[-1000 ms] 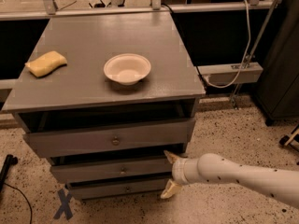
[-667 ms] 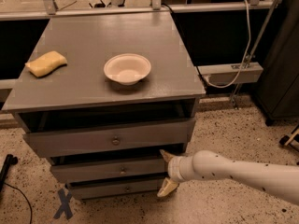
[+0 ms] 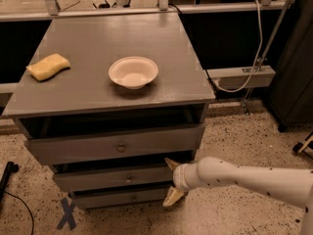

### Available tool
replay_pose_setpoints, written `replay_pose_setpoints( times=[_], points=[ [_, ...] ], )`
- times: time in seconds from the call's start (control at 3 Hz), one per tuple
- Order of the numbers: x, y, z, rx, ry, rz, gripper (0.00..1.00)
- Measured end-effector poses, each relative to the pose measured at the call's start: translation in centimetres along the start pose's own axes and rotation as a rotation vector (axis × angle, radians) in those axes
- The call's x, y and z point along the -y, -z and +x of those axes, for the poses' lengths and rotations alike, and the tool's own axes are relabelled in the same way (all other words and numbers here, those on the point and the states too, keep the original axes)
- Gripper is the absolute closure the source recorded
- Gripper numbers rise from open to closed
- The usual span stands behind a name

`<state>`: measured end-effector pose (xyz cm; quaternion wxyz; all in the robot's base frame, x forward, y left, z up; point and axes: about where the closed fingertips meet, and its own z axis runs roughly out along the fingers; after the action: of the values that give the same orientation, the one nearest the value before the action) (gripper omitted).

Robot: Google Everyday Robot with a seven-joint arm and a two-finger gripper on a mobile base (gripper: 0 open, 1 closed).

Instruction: Open middle drawer

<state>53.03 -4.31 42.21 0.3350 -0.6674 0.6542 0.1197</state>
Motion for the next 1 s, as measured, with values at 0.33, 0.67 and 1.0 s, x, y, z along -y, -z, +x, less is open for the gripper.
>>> replay_pose_setpoints(
  times=[0.33, 0.67, 1.0],
  points=[
    [0.05, -0.44, 0.11, 0.005, -0.007, -0.008, 0.15],
    [0.19, -0.78, -0.06, 0.016, -0.01, -0.015, 0.2],
    [0.08, -0.79, -0.18, 0.026, -0.006, -0.026, 0.19]
  ],
)
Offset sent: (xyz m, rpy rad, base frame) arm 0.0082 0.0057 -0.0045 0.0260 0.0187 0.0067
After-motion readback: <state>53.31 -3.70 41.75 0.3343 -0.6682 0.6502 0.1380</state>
